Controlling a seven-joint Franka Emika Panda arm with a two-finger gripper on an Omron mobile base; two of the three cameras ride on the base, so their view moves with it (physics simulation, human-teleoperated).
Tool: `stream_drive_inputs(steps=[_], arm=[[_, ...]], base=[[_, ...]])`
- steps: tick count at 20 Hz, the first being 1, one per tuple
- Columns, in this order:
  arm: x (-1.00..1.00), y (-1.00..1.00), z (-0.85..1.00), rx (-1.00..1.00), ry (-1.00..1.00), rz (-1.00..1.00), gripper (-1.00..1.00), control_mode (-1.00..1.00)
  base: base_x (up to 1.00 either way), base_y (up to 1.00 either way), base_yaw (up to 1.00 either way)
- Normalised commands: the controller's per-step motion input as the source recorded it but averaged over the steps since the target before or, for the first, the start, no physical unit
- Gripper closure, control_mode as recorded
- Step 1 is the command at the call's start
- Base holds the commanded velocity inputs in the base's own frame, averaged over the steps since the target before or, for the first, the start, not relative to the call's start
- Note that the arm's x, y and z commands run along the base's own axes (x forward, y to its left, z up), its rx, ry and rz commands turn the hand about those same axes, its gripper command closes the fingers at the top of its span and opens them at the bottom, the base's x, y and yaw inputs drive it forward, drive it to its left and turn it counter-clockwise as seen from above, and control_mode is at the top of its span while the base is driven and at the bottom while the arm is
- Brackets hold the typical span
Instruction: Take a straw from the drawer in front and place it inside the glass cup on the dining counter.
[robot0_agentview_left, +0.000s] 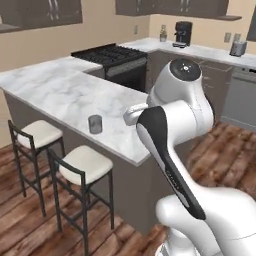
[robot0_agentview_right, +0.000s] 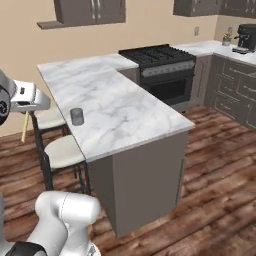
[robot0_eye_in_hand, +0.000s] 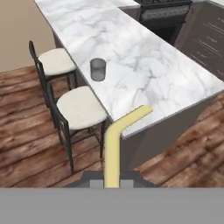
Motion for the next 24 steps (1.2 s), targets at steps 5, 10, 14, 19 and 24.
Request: stream_drive_inputs(steps=[5,10,14,19,24], arm=[[0.0,0.0,0.0,0.0,0.0,0.0,1.0,1.0],[0.0,0.0,0.0,0.0,0.0,0.0,1.0,1.0],[0.0,0.0,0.0,0.0,0.0,0.0,1.0,1.0],[0.0,0.0,0.0,0.0,0.0,0.0,1.0,1.0],[0.0,0.0,0.0,0.0,0.0,0.0,1.0,1.0]], base=[[0.01,0.54,-0.59],[0.0,0.57,-0.56],[0.0,0.77,-0.52],[0.0,0.78,-0.42],[-0.03,0.74,-0.38]])
